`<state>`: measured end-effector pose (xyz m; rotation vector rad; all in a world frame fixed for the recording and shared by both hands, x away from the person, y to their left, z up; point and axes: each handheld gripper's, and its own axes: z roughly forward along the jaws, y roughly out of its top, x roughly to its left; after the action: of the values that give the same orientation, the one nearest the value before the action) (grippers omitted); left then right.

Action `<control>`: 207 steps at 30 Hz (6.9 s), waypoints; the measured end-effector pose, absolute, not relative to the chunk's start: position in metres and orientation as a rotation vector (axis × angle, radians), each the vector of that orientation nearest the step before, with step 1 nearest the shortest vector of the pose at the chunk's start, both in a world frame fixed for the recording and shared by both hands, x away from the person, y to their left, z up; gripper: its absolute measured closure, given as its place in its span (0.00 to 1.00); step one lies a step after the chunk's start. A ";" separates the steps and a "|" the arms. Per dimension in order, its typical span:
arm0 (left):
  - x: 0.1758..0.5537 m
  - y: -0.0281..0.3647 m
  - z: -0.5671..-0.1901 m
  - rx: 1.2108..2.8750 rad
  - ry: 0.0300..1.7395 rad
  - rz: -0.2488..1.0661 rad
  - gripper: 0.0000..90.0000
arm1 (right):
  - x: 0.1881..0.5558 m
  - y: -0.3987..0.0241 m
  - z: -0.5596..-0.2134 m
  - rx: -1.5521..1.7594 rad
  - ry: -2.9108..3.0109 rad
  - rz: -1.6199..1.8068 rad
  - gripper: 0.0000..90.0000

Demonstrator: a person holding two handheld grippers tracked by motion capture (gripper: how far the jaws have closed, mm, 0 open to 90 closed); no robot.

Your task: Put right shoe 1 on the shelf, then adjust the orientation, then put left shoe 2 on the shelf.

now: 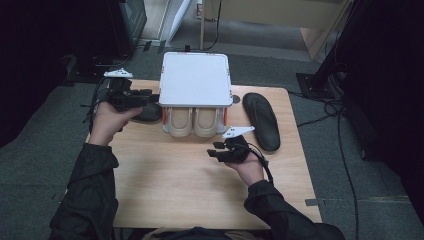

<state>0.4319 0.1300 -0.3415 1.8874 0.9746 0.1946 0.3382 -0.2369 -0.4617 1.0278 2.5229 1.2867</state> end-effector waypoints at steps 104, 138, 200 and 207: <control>0.487 0.225 -0.471 1.893 1.414 0.254 0.61 | 0.336 -0.262 -0.475 1.049 2.524 1.367 0.67; 0.511 0.214 -0.485 1.880 1.451 0.253 0.76 | 0.333 -0.263 -0.486 1.096 2.536 1.326 0.67; 0.515 0.140 -0.292 1.820 1.302 0.305 0.76 | 0.340 -0.255 -0.478 1.043 2.540 1.369 0.67; 0.523 0.109 -0.291 1.836 1.288 0.288 0.76 | 0.337 -0.255 -0.480 1.052 2.542 1.400 0.67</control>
<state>0.5230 0.1092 -0.2911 1.8357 1.2875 0.2877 0.3373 -0.2546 -0.4795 1.0518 2.5415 1.3999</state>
